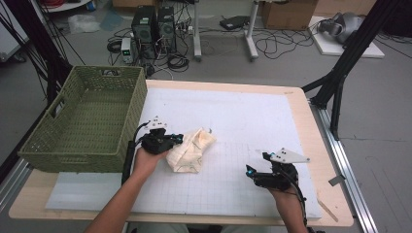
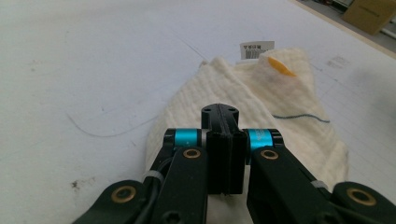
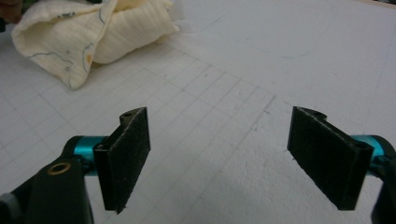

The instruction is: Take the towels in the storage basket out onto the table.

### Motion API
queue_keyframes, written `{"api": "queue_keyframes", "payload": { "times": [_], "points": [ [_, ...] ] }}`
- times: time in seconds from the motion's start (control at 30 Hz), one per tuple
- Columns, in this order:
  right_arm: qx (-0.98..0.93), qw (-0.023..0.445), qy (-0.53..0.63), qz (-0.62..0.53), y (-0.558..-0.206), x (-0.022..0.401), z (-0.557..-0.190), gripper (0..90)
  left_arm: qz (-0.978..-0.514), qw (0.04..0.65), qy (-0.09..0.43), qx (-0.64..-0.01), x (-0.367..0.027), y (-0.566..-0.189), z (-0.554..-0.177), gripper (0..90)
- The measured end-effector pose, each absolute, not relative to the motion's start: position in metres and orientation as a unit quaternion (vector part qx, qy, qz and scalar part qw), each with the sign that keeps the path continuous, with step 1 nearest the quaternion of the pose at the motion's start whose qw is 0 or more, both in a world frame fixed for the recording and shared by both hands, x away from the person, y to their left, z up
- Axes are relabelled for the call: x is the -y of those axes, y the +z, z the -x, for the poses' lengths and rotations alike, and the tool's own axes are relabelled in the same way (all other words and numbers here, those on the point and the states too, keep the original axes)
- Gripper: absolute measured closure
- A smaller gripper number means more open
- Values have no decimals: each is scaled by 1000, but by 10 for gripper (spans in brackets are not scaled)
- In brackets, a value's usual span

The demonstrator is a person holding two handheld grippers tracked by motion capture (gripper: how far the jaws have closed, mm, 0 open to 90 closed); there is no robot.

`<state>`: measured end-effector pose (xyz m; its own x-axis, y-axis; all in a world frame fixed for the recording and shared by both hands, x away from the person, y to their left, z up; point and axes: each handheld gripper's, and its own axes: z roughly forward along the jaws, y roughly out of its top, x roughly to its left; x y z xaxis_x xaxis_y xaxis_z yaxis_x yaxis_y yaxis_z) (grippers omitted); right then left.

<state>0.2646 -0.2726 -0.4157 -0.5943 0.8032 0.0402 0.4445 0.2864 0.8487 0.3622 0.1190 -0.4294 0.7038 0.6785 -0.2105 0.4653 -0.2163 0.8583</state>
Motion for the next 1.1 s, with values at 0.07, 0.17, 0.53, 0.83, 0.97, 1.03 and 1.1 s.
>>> {"api": "queue_keyframes", "payload": {
  "times": [0.07,0.17,0.53,0.83,0.97,1.03,1.1],
  "points": [
    [-777,196,447,-397,-414,269,-269,266,-773,507,109,-365,-120,-430,-359,896],
    [-782,182,451,-390,-413,258,-282,319,-768,515,113,-364,-121,-431,-355,895],
    [-822,156,422,-350,-428,190,-353,127,-765,510,89,-383,-117,-434,-356,554],
    [-839,134,437,-296,-431,165,-361,704,-784,491,83,-372,-113,-439,-357,700],
    [-840,144,442,-280,-427,166,-351,831,-774,506,86,-370,-113,-433,-353,697],
    [-840,154,443,-275,-422,171,-343,830,-757,529,79,-376,-114,-428,-351,575],
    [-841,166,439,-269,-418,177,-336,830,-744,550,69,-373,-112,-424,-350,487]
  ]
}}
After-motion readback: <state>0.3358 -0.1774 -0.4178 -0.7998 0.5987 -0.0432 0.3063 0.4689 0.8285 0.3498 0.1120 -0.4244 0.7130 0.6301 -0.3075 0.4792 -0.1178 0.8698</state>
